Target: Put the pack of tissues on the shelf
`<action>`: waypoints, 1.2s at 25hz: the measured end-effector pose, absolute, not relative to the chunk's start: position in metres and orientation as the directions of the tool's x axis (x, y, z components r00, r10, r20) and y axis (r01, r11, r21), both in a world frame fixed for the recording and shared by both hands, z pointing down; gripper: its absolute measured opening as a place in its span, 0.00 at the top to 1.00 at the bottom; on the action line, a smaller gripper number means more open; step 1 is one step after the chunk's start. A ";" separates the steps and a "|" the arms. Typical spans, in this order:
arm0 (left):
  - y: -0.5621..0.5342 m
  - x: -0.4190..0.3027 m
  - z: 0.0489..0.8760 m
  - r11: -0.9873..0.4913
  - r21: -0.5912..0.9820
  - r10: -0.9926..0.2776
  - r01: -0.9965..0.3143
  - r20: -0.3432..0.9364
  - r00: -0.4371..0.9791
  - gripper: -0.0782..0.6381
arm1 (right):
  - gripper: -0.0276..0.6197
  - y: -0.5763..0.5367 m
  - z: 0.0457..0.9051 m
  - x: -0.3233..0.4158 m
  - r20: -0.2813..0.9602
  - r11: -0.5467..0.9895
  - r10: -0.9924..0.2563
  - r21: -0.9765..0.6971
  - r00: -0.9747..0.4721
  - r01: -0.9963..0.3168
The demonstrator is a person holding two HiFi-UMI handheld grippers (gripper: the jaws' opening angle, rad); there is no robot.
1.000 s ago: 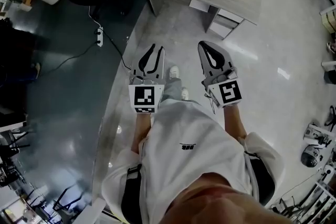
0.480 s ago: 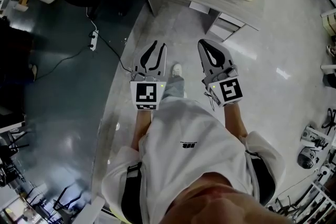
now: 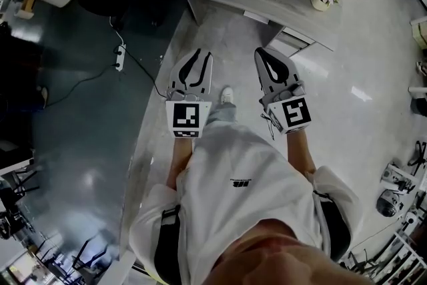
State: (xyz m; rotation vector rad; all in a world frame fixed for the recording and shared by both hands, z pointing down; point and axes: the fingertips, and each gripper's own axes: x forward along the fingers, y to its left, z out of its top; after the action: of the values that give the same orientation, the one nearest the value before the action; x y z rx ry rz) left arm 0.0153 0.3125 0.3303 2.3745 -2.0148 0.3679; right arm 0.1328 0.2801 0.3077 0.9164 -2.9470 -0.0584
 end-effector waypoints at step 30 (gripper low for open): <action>0.163 -0.047 0.354 -0.268 -0.089 -0.950 -0.959 0.192 0.248 0.75 | 0.92 0.152 0.320 0.054 0.096 0.795 -0.607 0.074 -0.789 -0.603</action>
State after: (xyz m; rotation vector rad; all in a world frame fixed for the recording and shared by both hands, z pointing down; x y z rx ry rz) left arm -0.0473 0.1631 0.3538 2.4446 -1.8714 0.3219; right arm 0.0538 0.1522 0.3199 0.9694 -2.8663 -0.0590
